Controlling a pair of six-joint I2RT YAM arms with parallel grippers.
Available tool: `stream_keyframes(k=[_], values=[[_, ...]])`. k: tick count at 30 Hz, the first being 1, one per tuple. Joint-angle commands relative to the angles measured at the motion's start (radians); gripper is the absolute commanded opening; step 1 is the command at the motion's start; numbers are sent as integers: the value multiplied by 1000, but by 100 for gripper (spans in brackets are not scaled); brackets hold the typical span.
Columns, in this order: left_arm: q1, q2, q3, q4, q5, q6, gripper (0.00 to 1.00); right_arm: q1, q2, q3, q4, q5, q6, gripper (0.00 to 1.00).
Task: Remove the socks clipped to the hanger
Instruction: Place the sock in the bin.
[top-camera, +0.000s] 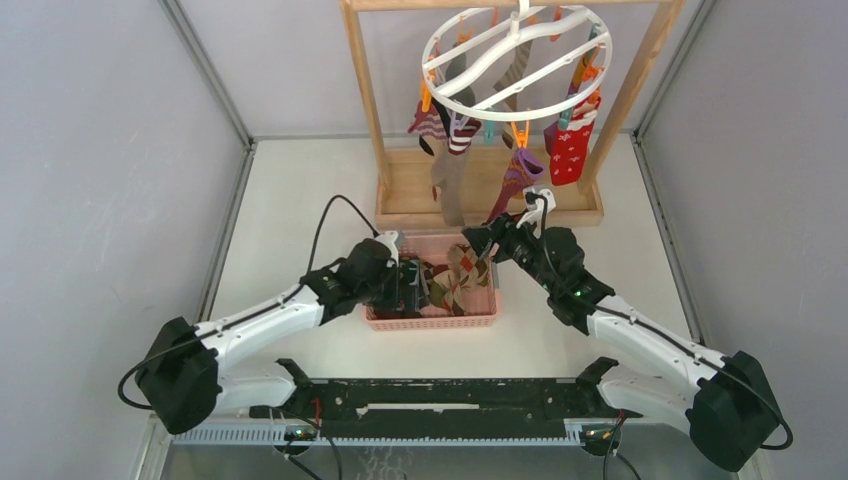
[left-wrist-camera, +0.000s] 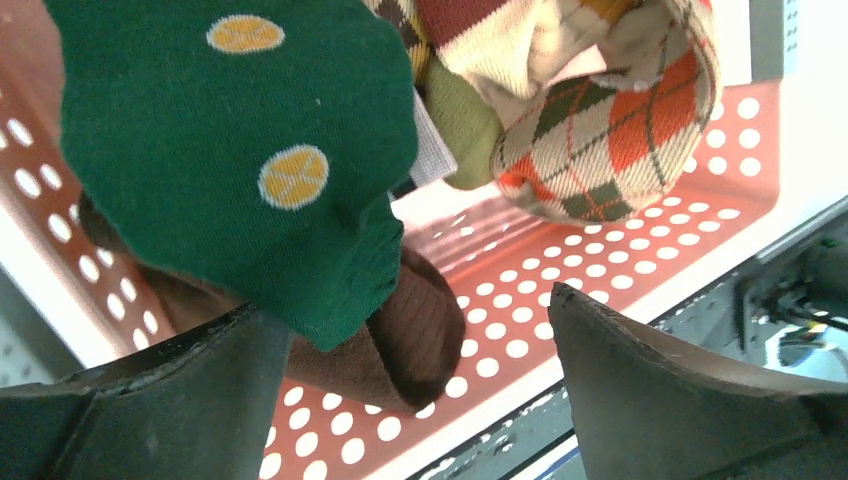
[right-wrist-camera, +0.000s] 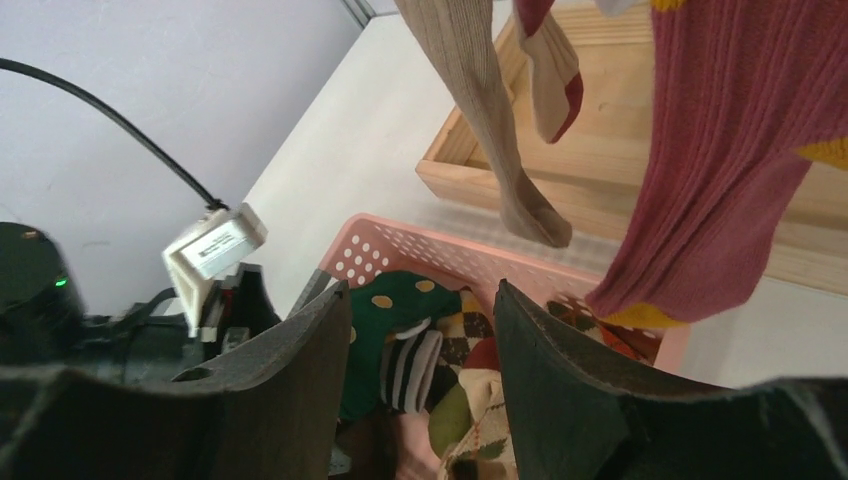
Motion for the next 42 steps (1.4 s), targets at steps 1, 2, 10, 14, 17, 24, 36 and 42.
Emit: stream_keyframes(k=[1,2,10,14,17,24,36,42], values=[[-97,-79,136,-201,-220,50,100,5,-45,-1,-63,9,-27,62],[-119,-89,151,-234,-250,53,100,5,-50,-1,-78,9,-23,62],[-161,-156,215,-289,-407,87,100,7,-66,-1,-184,4,-6,62],[-161,-121,221,-282,-473,101,100,13,-68,-1,-234,-24,4,62],[-159,-56,196,-248,-489,90,100,27,-51,-1,-262,-40,6,62],[-155,104,164,-113,-443,78,100,133,73,80,-399,0,-24,75],[-71,253,158,72,-219,82,61,200,384,253,-500,84,-18,71],[-71,182,128,33,-249,58,93,206,524,292,-515,95,-15,72]])
